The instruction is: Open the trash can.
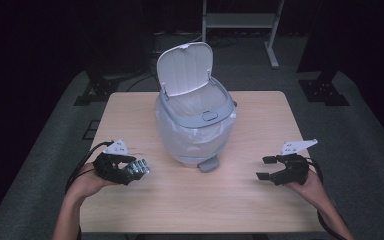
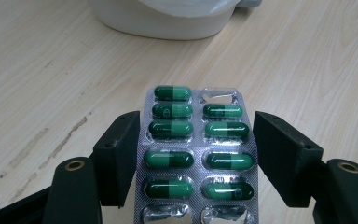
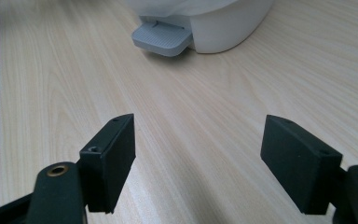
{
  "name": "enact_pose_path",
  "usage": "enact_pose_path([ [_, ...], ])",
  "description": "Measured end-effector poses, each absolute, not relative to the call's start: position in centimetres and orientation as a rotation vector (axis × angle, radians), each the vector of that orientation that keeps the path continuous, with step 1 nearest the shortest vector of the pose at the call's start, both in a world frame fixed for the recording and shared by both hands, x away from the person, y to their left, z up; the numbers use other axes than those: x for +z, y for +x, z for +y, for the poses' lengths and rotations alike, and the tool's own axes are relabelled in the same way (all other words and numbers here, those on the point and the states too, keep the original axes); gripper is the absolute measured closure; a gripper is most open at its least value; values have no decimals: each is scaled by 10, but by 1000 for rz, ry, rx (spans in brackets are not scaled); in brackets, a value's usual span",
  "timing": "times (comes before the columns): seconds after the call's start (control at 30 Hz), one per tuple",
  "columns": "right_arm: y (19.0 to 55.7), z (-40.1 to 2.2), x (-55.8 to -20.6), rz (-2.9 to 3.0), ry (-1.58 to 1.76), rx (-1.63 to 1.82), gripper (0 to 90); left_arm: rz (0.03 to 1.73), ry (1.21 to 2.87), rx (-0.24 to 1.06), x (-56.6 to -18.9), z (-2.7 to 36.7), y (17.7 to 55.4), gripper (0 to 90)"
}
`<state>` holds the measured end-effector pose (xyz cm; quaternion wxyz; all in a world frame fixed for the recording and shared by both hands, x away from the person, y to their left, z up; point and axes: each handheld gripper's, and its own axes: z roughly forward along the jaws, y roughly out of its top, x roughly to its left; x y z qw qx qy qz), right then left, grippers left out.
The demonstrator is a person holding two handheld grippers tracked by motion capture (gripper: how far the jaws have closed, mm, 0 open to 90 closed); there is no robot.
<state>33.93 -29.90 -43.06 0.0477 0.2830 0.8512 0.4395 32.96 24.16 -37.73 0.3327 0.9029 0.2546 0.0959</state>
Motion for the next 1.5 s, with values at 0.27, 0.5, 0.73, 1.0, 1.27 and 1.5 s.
enact_pose_path([
  [0.27, 339, -299, -432, 2601, 865, 1338, 250, 637, 2372, 237, -362, 238, 334, 333],
  [0.5, 339, -300, -433, 2599, 870, 1335, 250, 628, 2373, 214, -353, 238, 338, 333],
  [0.73, 339, -301, -432, 2595, 872, 1337, 250, 589, 2386, 216, -336, 234, 342, 333],
  [1.0, 338, -302, -432, 2594, 870, 1340, 250, 563, 2392, 218, -319, 230, 344, 333],
  [1.27, 339, -302, -431, 2592, 871, 1348, 250, 546, 2389, 221, -305, 225, 347, 333],
  [1.5, 340, -301, -432, 2596, 867, 1346, 250, 533, 2395, 222, -296, 223, 349, 333],
])
